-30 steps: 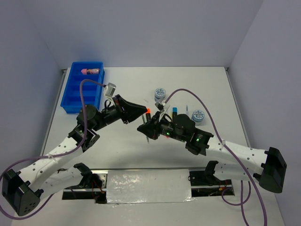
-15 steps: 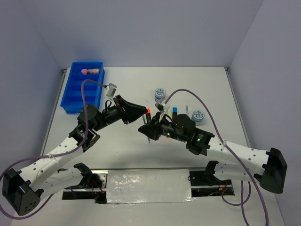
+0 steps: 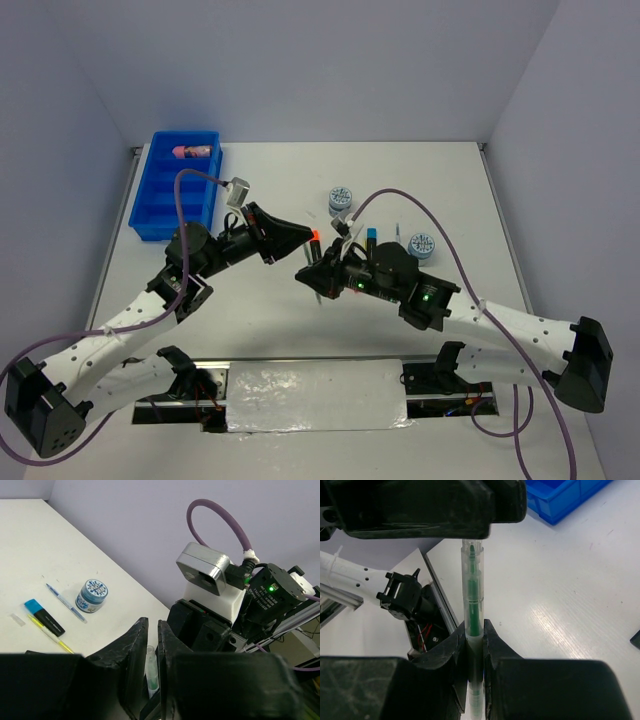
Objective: Sort the stationery into containers
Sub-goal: Close the pen cap on the pen.
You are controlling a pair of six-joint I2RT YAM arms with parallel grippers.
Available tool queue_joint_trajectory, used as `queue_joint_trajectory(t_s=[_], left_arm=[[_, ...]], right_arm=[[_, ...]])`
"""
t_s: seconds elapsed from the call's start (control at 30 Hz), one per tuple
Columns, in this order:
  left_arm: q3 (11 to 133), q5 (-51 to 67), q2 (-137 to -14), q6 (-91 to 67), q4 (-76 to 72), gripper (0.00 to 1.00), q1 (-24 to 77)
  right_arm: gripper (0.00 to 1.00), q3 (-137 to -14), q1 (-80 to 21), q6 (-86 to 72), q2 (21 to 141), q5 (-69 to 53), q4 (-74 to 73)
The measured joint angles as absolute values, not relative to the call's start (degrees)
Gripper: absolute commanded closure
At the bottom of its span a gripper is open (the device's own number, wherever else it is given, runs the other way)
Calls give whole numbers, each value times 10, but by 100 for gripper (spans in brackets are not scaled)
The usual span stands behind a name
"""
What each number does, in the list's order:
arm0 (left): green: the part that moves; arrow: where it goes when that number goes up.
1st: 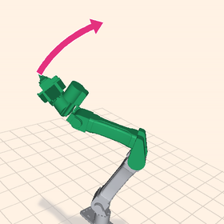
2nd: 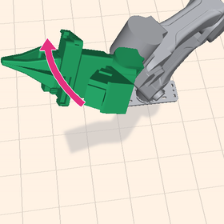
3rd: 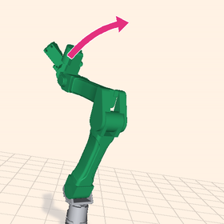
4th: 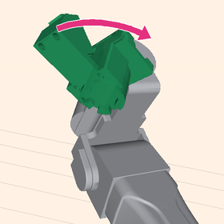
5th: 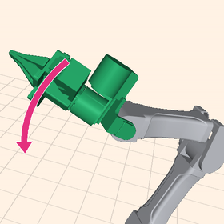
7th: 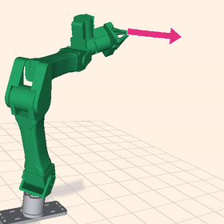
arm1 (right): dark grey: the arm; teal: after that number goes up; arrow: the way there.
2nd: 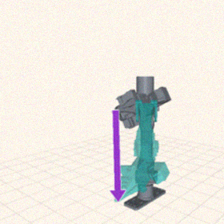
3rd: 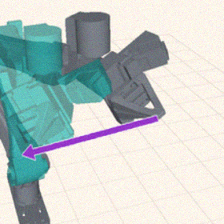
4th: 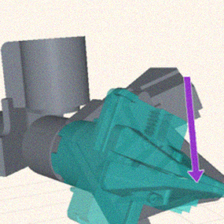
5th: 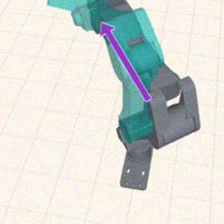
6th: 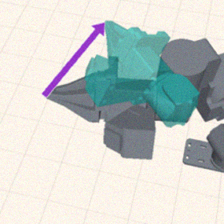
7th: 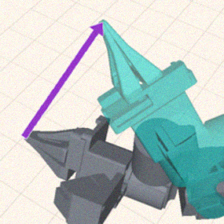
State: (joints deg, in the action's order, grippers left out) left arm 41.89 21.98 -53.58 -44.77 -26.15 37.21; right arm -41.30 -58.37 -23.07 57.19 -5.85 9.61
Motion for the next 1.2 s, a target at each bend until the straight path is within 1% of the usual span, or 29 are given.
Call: queue_joint_trajectory(t_s=[0.17,0.3,0.43,0.63,0.97,1.07,1.2], left_arm=[[419,221,-539,-443,-263,77,372],[419,226,-545,-438,-266,86,372],[419,231,-547,-438,-274,88,372],[419,229,-546,-437,-289,89,371],[419,212,-545,-435,-317,92,369],[412,234,-543,-435,-295,92,380],[409,225,-536,-436,-305,93,386]], right_arm=[[100,-413,-585,-229,567,-57,89],[100,-415,-585,-226,568,-52,79],[100,-424,-585,-220,568,-49,62],[100,-453,-586,-207,572,-41,25],[100,-515,-586,-184,611,-26,-22],[100,-546,-582,-172,626,-13,-14],[100,-569,-577,-155,632,-9,-29]])
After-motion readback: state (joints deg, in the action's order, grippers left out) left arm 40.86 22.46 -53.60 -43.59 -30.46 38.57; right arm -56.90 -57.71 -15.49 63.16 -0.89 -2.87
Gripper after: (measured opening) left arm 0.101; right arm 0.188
